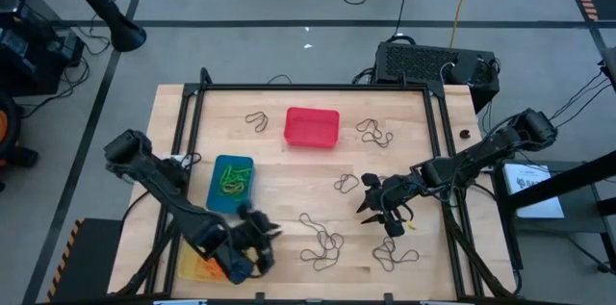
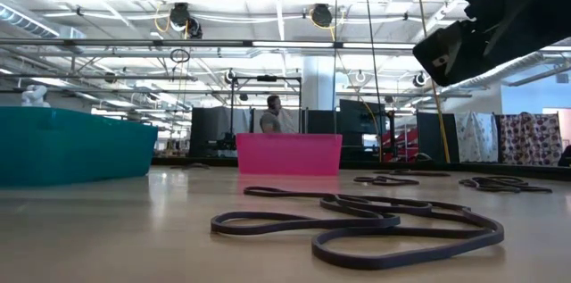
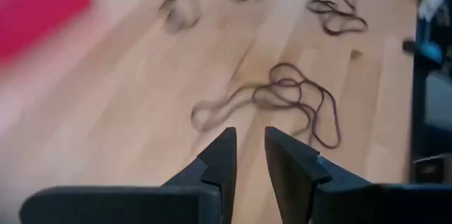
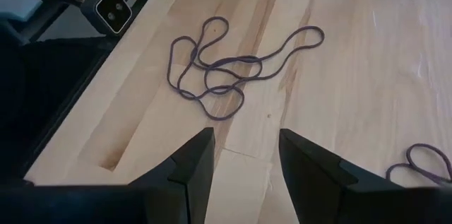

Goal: Sort rubber bands into baskets

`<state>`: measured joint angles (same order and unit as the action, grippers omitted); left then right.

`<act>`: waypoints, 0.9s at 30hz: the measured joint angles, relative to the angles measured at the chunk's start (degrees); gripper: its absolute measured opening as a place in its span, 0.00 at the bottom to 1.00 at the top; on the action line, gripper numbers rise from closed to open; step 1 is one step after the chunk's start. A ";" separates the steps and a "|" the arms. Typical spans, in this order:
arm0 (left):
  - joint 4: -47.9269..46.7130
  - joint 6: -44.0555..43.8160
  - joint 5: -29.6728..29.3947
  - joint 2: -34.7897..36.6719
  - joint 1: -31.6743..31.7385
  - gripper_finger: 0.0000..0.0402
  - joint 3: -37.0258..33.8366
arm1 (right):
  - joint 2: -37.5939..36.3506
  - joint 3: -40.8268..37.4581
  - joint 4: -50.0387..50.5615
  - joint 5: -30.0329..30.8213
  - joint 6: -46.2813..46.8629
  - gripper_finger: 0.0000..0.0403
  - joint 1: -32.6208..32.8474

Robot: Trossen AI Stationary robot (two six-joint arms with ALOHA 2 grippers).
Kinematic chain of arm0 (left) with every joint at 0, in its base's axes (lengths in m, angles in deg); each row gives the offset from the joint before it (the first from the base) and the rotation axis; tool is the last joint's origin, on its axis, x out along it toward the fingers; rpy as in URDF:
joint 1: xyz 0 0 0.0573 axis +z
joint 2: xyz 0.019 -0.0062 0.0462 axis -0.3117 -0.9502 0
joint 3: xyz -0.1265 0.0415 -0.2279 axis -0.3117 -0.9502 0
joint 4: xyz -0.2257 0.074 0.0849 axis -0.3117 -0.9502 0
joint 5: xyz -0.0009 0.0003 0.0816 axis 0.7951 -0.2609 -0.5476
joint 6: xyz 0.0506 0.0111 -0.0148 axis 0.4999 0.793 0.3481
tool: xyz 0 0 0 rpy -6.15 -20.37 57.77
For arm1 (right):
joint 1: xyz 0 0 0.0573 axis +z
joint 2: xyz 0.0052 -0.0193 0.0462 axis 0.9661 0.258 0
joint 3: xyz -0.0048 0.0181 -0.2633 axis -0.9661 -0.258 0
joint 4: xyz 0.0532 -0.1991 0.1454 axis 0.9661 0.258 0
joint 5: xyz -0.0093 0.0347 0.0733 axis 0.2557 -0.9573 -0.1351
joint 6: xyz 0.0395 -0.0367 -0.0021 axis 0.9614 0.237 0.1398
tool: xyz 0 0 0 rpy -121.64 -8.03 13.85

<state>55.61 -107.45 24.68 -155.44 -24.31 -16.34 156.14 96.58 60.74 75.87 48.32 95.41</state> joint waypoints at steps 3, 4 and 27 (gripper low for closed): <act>9.06 18.07 -0.13 -4.22 2.58 0.20 0.00 | -0.01 0.02 -0.04 -0.01 1.84 0.38 -0.01; 12.51 22.78 -0.07 -5.85 3.59 0.20 0.00 | -0.02 0.02 -0.04 0.00 2.56 0.38 0.00; 34.82 59.58 25.06 -24.19 18.15 0.20 0.02 | -0.02 0.08 0.85 7.91 10.04 0.38 4.05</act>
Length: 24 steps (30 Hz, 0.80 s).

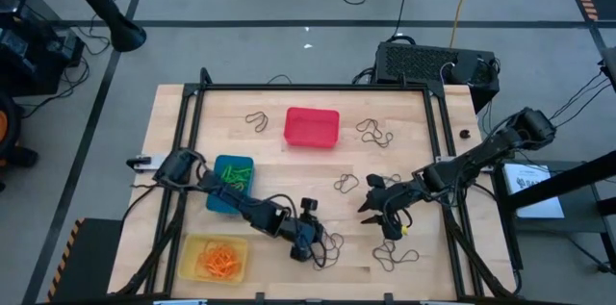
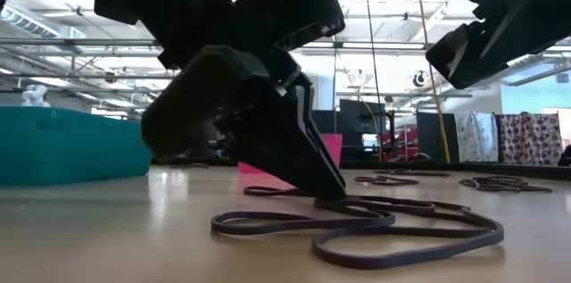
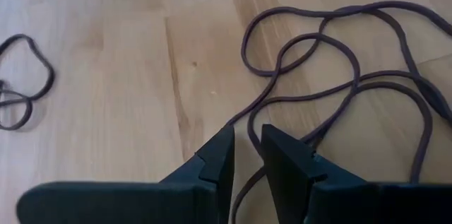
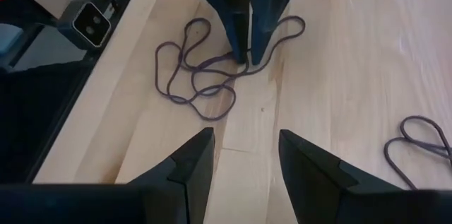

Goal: Sort rubber bands into baskets

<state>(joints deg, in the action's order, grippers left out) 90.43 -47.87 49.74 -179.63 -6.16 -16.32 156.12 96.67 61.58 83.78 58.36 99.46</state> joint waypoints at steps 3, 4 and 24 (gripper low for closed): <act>-0.33 0.56 -0.04 -0.04 0.32 0.20 0.02 | 0.00 -0.01 0.64 0.03 -0.01 0.38 0.08; -0.75 0.56 0.20 -0.03 0.47 0.20 0.05 | 0.00 -0.01 0.74 0.04 -0.01 0.38 0.08; -8.30 -2.79 5.57 5.70 1.99 0.20 0.02 | 0.09 -8.47 -2.97 3.10 8.53 0.38 0.15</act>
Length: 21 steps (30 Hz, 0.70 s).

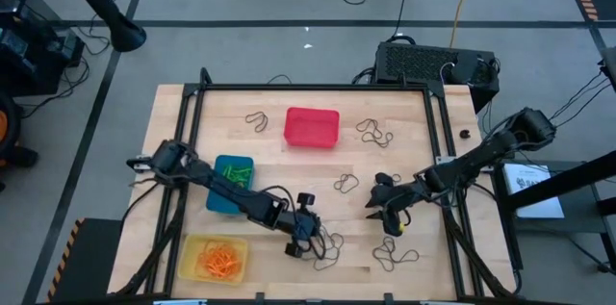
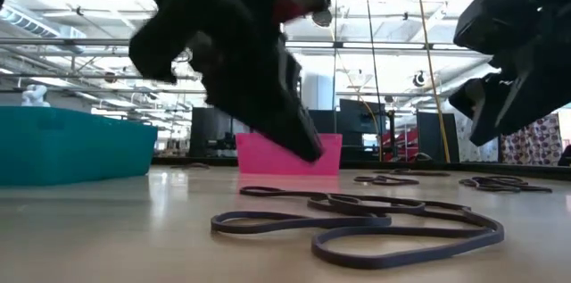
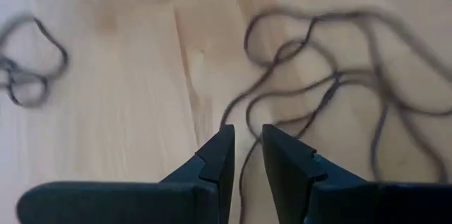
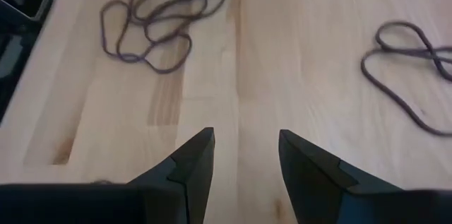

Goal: Sort rubber bands into baskets

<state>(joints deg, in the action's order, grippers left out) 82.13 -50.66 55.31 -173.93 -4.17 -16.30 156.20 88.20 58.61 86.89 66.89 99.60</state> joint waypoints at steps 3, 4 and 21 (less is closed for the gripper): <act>-0.60 -0.18 0.33 -1.02 0.20 0.20 -0.17 | 0.00 -1.55 -4.57 0.39 -0.42 0.38 0.05; 0.34 -0.32 0.54 -1.33 0.24 0.20 -0.08 | 0.00 -2.19 -6.40 1.06 -0.42 0.38 0.21; -1.05 -1.61 4.14 -2.74 2.06 0.12 -0.02 | 0.57 -4.78 -14.31 1.22 -1.68 0.38 0.37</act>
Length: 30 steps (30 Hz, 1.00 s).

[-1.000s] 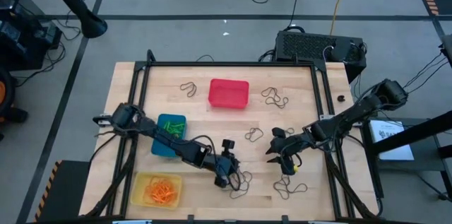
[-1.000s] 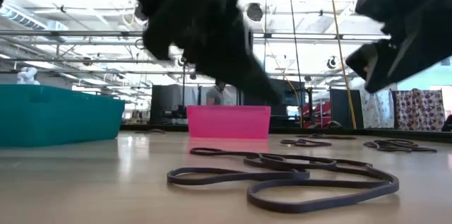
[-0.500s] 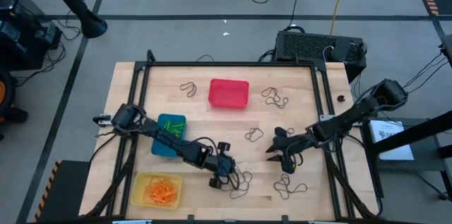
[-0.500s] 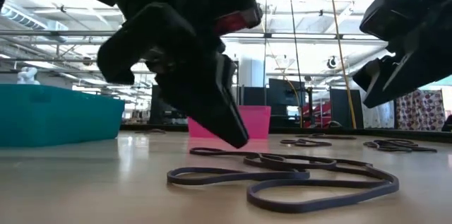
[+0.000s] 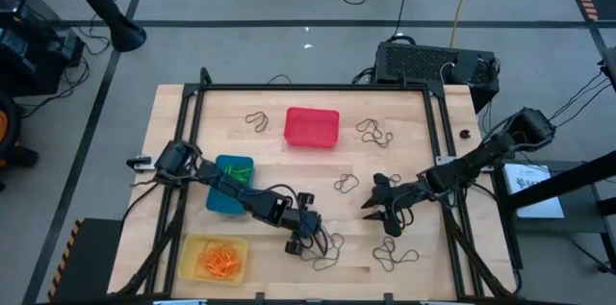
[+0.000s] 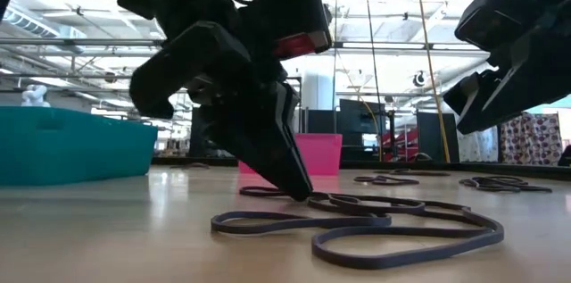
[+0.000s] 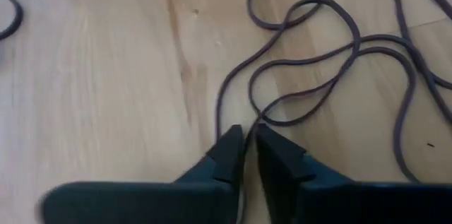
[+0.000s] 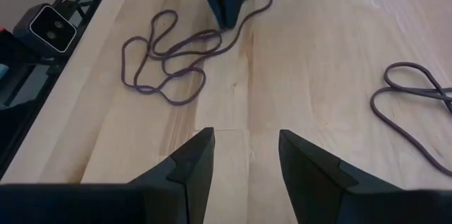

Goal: Sort rubber bands into baskets

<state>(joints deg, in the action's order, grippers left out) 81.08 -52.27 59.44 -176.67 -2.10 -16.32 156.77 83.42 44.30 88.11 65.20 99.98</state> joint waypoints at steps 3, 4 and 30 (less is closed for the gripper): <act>0.27 0.15 -0.11 0.00 0.70 0.02 0.00 | 0.00 0.00 0.02 0.00 0.00 0.38 0.00; 0.55 0.13 -0.52 0.00 0.95 0.02 0.00 | 0.00 0.00 0.00 -0.04 0.00 0.38 0.00; -1.57 17.94 -26.87 17.74 14.55 0.00 3.07 | 0.00 0.11 1.06 -0.07 -2.84 0.38 -0.02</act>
<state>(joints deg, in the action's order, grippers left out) 79.51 -34.33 32.57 -158.94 12.45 -13.25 156.77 83.53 45.37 88.04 62.36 99.95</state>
